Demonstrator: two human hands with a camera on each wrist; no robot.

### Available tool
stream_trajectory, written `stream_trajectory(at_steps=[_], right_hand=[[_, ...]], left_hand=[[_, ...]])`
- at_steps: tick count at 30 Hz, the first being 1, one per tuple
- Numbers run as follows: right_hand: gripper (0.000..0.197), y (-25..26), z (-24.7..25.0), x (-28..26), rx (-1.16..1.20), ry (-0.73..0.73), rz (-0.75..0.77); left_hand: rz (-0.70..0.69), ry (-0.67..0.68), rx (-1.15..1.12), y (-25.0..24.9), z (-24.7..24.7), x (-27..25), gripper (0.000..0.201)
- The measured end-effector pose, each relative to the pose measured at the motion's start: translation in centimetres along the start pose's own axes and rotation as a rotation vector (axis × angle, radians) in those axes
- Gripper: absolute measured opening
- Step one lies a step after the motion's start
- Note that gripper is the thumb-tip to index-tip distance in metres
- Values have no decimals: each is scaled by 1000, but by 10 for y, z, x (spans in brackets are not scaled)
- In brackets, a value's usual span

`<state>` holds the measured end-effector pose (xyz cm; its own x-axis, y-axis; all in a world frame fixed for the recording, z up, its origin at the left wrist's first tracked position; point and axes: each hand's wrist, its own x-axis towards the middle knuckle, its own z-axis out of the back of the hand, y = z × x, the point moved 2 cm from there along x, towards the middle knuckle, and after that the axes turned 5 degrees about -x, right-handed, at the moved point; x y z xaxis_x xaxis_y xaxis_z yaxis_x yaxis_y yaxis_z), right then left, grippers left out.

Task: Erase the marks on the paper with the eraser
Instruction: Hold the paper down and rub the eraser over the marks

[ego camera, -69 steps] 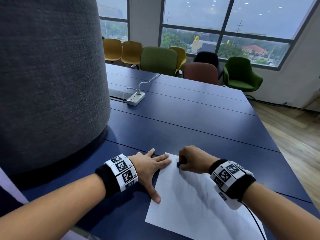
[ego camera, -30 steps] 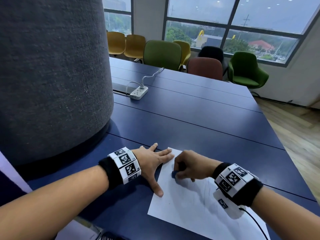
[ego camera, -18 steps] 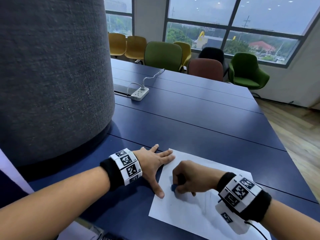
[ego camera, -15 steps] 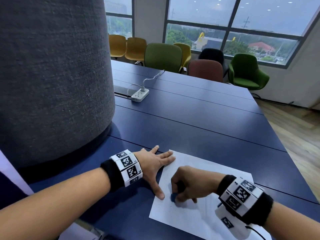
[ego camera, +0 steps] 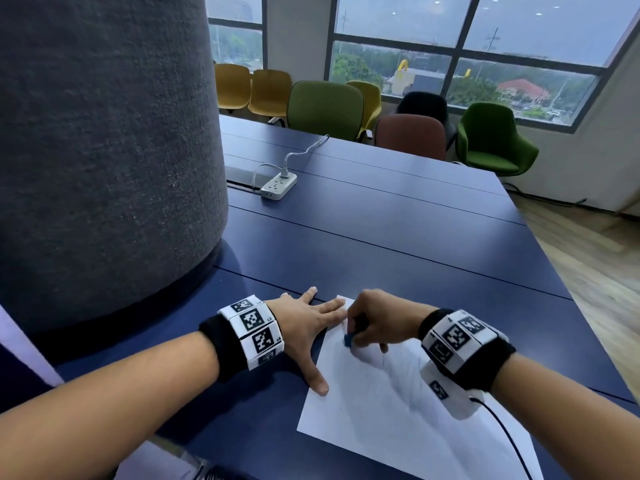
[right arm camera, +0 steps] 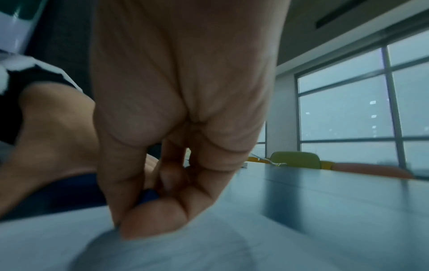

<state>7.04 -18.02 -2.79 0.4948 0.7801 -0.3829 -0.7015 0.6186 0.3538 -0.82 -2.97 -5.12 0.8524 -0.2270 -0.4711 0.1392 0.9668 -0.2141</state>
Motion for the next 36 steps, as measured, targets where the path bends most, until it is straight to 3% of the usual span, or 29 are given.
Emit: stream_trajectory(at_steps=[3,5,8,13,18,22,27,31,36], right_hand=[[11,-5,13,6,-18,-155,-56],[4,0,8,2,-36,-147,-22],[3,8,-3,-6,-33,-19,44],[17,2,11,1,-183,-193,-28],[7,3,-1,-7,-62,13,33],[11,-11,10,-5,-37,-144,-59],[4,-5,-1,-9,-48,-8,12],[11,-15,12,-2,-56,-156,-92],[5,-12,1,-8,-11,2,-21]], left_hand=[[10,-9,9,-1,0,-1,135],[-3,-20,-7,-1,1,-1,134],[-29,-21,-16,0,1,0,133],[-3,-15,-5,1,0,-1,135],[-2,-3,-4,0,0,-1,136],[18,2,3,0,0,0,135],[17,9,-3,0,-1,1,137],[20,14,-2,1,-1,1,136],[33,20,9,-1,0,0,136]])
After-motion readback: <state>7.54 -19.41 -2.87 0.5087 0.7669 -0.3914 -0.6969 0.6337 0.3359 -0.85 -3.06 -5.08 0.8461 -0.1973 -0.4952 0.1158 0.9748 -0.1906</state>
